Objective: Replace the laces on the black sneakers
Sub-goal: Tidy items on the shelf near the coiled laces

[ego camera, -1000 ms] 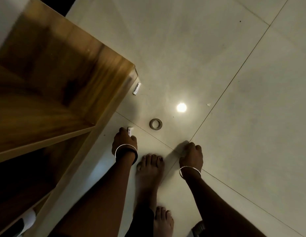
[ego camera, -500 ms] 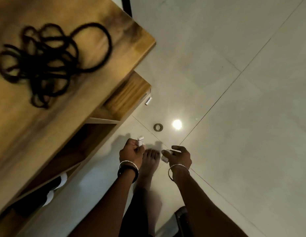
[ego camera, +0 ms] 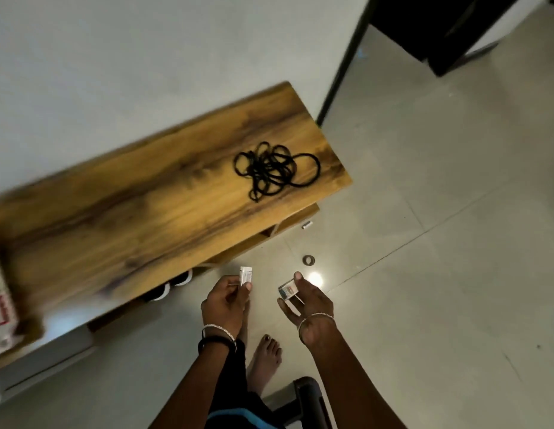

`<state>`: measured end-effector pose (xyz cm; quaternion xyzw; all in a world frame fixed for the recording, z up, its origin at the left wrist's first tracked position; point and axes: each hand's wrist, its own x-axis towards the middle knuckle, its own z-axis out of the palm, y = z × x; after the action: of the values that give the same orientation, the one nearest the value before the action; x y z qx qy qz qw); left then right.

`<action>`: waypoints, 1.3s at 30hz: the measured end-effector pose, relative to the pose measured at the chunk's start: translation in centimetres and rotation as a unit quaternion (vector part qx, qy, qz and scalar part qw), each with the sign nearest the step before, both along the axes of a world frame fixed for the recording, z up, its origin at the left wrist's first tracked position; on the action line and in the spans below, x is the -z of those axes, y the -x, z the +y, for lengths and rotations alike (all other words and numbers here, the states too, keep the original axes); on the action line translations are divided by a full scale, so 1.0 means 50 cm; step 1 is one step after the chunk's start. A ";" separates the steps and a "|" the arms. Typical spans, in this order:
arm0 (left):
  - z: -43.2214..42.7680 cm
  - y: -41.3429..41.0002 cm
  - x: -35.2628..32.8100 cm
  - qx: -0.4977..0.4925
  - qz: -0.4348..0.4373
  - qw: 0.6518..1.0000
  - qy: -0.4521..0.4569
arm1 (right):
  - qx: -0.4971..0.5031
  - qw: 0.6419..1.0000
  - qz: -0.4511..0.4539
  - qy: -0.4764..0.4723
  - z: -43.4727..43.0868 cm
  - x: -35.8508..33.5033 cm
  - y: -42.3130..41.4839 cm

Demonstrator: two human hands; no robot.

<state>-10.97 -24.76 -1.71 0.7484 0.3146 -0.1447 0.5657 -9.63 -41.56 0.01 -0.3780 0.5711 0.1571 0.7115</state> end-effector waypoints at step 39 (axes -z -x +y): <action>1.096 0.026 -0.072 -0.263 0.166 0.933 -0.179 | -0.590 0.749 -0.211 0.215 1.157 -0.009 -0.147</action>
<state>-12.26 30.04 1.87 0.6926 0.6107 -0.0543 0.3799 -2.28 16.29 0.45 -0.8063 0.0883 0.3351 0.4793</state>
